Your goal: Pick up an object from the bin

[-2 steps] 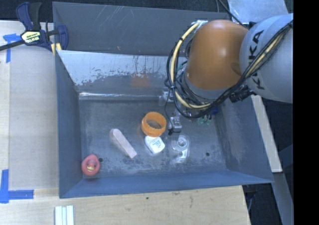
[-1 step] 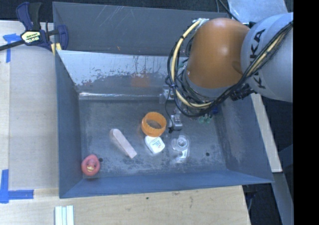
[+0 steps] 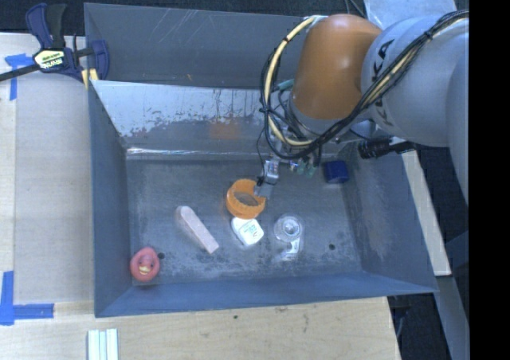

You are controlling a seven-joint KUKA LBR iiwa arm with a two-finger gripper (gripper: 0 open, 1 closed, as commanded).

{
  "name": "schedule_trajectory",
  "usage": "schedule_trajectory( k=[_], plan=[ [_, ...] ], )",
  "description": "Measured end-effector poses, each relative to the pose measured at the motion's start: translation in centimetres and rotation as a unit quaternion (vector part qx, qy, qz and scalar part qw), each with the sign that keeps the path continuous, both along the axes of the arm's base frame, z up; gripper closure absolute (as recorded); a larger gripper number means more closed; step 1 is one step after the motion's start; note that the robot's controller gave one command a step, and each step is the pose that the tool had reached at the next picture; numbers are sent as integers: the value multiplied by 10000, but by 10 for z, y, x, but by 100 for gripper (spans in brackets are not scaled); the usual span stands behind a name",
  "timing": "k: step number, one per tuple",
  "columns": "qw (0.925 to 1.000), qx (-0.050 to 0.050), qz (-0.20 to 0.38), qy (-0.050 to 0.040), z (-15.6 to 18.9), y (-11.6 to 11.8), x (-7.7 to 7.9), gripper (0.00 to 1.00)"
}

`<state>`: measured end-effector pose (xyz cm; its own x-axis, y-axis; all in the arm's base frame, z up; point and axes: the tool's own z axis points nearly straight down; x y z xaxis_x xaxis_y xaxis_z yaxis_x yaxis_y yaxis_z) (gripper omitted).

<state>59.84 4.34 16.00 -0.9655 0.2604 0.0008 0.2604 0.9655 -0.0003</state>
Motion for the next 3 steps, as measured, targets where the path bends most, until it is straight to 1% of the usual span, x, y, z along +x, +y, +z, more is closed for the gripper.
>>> schedule_trajectory(
  k=[1,2,3],
  plan=[
    [9935,1,1139,-29,-19,7,-9,0],
    [9987,5,-504,-24,-48,22,2,0],
    [9997,3,223,-43,-89,1,5,0]
  ],
)
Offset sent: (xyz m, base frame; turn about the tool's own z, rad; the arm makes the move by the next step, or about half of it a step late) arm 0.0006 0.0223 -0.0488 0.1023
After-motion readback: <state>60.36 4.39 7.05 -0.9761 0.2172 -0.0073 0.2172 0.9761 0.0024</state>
